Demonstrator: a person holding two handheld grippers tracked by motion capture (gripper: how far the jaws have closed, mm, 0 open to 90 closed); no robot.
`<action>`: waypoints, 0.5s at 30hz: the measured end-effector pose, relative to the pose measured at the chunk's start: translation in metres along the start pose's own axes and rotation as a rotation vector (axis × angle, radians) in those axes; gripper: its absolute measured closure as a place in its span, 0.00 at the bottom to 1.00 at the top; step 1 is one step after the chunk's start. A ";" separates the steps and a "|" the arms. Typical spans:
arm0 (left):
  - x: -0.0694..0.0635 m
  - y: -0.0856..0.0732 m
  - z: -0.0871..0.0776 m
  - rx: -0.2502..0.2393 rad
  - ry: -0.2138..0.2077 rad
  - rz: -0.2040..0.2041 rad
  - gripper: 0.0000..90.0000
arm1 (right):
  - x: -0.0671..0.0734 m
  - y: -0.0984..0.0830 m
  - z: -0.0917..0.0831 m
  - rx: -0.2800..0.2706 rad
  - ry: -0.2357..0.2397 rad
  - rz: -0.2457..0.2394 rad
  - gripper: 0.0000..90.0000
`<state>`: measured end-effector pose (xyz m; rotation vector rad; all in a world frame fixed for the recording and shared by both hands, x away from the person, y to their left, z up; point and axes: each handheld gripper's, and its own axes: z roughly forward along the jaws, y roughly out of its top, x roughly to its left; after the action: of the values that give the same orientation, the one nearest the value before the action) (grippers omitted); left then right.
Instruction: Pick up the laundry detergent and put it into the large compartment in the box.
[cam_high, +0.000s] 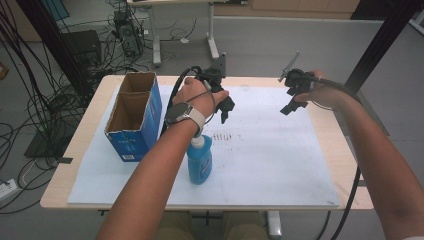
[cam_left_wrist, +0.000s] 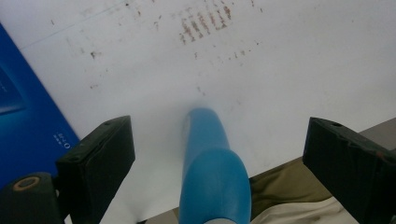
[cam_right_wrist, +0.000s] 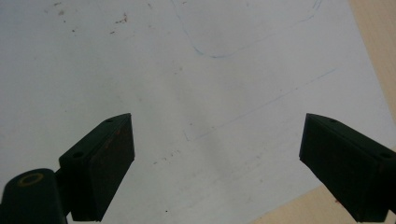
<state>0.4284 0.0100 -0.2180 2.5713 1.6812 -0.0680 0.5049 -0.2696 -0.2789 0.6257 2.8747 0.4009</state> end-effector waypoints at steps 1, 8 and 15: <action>0.000 0.000 -0.001 0.000 -0.003 0.000 0.11 | 0.000 0.000 0.000 -0.001 0.000 0.000 0.11; 0.000 -0.001 -0.001 0.002 -0.007 0.001 0.11 | 0.000 0.001 -0.005 -0.007 -0.003 0.000 0.11; -0.002 -0.002 -0.002 -0.001 -0.006 0.003 0.11 | 0.001 -0.001 -0.002 -0.003 -0.002 0.002 0.11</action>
<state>0.4257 0.0095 -0.2164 2.5699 1.6755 -0.0751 0.5035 -0.2708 -0.2774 0.6280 2.8717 0.4044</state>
